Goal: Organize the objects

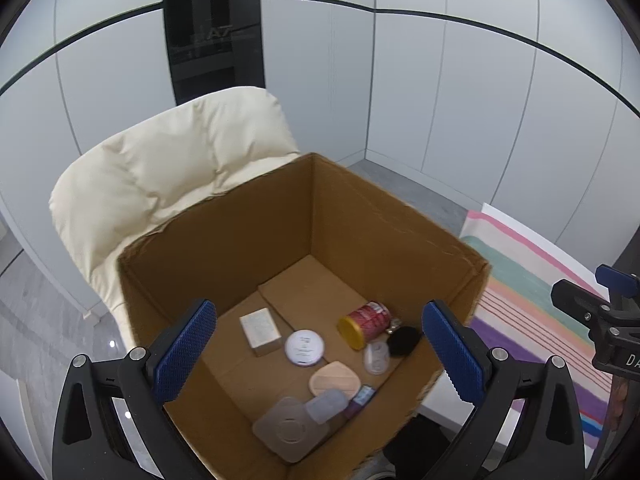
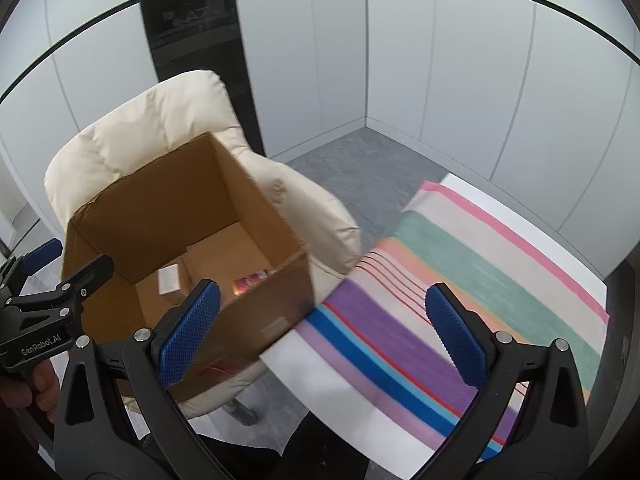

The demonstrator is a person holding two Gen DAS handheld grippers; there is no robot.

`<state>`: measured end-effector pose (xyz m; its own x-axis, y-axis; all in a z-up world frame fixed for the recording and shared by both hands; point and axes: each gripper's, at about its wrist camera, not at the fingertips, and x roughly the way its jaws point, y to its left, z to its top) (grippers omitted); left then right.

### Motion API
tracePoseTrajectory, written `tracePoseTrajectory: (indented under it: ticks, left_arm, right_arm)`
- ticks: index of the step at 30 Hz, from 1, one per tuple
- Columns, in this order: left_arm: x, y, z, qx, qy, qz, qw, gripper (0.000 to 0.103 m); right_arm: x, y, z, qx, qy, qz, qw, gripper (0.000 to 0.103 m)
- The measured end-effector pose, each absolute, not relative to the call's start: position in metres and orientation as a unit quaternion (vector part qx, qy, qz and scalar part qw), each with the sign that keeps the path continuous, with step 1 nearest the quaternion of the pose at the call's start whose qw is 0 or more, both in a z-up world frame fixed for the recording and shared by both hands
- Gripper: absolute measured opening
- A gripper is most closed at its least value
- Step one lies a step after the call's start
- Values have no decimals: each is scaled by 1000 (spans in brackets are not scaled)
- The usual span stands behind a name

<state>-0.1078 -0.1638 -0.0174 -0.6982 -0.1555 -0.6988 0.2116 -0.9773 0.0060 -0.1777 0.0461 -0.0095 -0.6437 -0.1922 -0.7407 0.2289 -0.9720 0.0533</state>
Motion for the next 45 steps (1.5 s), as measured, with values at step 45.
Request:
tracePoseTrajectory:
  ticks: [45]
  left_arm:
    - [-26,40,11,382,-43,-922,-38,103]
  right_arm:
    - [1,234,0,431,-27,-902,-34,103]
